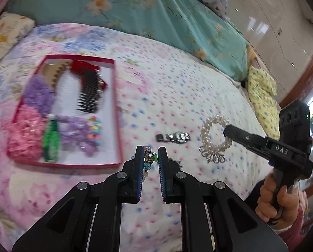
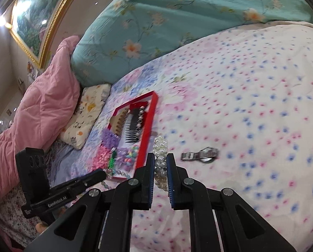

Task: Organize jewelry
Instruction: 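Carry the pearl bracelet and beaded strand into the tray and open both tools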

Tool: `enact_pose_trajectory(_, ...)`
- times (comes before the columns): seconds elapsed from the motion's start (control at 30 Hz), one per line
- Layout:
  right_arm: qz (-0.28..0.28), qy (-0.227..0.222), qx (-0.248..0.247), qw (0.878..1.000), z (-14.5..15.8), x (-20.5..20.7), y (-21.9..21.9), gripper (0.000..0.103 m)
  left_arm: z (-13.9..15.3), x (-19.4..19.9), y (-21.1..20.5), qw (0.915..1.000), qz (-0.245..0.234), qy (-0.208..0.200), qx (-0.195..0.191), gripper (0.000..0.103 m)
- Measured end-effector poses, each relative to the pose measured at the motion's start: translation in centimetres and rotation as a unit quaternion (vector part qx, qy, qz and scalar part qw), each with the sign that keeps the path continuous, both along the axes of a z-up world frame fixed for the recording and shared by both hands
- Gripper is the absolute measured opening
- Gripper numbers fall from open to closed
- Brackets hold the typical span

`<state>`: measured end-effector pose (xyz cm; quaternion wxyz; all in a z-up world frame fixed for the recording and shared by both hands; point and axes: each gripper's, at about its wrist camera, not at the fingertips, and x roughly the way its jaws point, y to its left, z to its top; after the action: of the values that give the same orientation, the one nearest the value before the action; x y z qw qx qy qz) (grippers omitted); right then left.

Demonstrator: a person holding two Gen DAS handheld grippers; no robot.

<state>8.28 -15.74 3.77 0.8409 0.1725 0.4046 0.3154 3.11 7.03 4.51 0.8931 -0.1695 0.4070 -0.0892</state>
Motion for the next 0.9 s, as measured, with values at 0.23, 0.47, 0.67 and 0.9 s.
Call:
enact_pose_trajectory(0.23, 0.036, 0.005, -0.004, 0.999, -0.4, 0.1, 3.5, 0.011, 0.2, -1.4, 4.4, 0.9988, 0.05, -0.002, 0.0, 0.012)
enact_pose_trajectory(0.47, 0.065, 0.005, -0.012, 0.998, -0.5, 0.3, 6.8, 0.011, 0.6, -2.5, 7.4, 0.9967, 0.081, -0.007, 0.003, 0.012)
enact_pose_trajectory(0.67, 0.086, 0.01, -0.014, 0.996, -1.0, 0.8, 9.8, 0.011, 0.5, -2.3, 9.3, 0.9953, 0.096, -0.008, 0.004, 0.012)
enact_pose_trajectory(0.9, 0.114, 0.01, -0.017, 0.993, -1.5, 1.6, 14.1, 0.011, -0.1, -1.0, 11.0, 0.9946, 0.104, -0.004, -0.006, 0.012)
